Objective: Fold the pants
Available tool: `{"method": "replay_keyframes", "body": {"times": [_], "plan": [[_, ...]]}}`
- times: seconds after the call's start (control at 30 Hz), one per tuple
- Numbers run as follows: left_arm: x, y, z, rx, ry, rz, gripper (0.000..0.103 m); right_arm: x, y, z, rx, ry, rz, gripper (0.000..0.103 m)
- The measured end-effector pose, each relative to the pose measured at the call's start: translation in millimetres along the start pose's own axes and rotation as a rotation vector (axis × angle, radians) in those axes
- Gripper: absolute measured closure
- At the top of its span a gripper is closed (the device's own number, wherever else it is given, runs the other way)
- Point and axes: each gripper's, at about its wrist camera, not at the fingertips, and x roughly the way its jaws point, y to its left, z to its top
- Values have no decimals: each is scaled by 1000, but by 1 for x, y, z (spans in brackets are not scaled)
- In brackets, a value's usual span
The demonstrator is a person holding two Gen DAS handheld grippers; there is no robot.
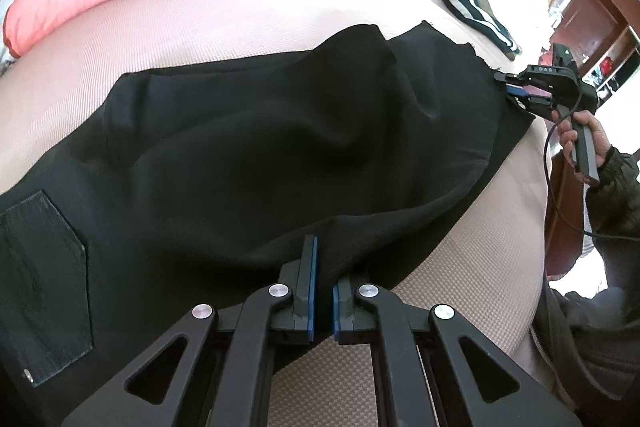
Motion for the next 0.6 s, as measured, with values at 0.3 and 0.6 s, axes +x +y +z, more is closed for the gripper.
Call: {"method": "replay_keyframes", "body": {"times": [0.3,0.6], "plan": [[-1,-5,-1,30,-5,19,97,-49,43,-11,-201,-143,-173,98],[9,-21,-9,153,22,30,95,-57,-7,-55,-136,-135,-351,99]]}}
